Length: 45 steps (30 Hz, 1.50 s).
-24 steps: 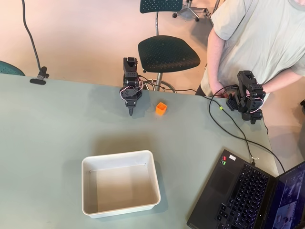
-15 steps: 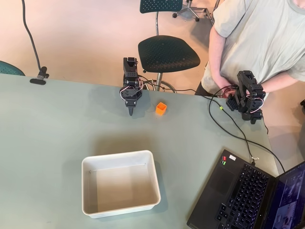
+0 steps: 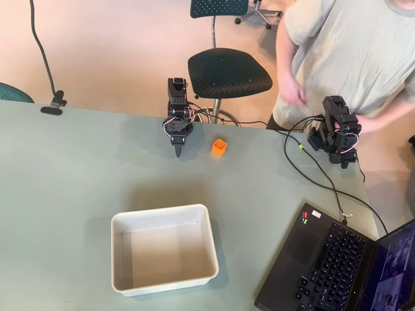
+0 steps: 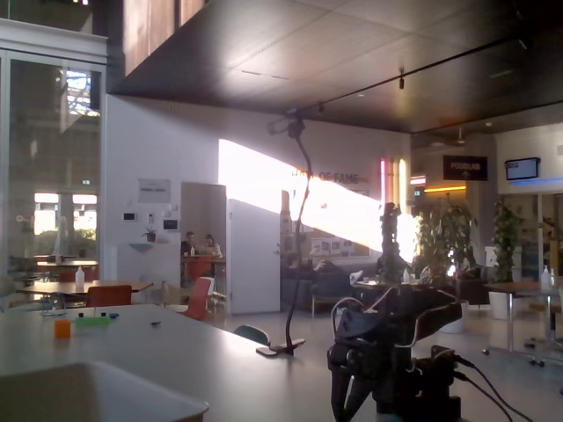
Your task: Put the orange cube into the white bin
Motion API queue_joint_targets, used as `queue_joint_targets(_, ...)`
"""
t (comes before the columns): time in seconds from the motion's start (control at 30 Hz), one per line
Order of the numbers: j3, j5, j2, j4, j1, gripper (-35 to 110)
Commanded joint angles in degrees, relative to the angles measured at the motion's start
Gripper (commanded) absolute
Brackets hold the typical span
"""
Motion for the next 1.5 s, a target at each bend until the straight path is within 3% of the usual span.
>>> queue_joint_targets(0.0,-0.35,0.26,0.09,-0.7,0.09,1)
queue_joint_targets(0.63,-2.29,-0.18,0.26,-1.23,0.88,1)
queue_joint_targets(0.83,-11.87,0.53,1.32,-6.59,0.79,0)
queue_joint_targets(1.07,-29.88,0.18,-1.41,-5.54,0.09,0)
queue_joint_targets(1.3,-54.14,-0.09,-16.61,9.14,-6.77,1)
queue_joint_targets(1.47,-74.53,-0.79,-35.77,23.2,-18.9,1)
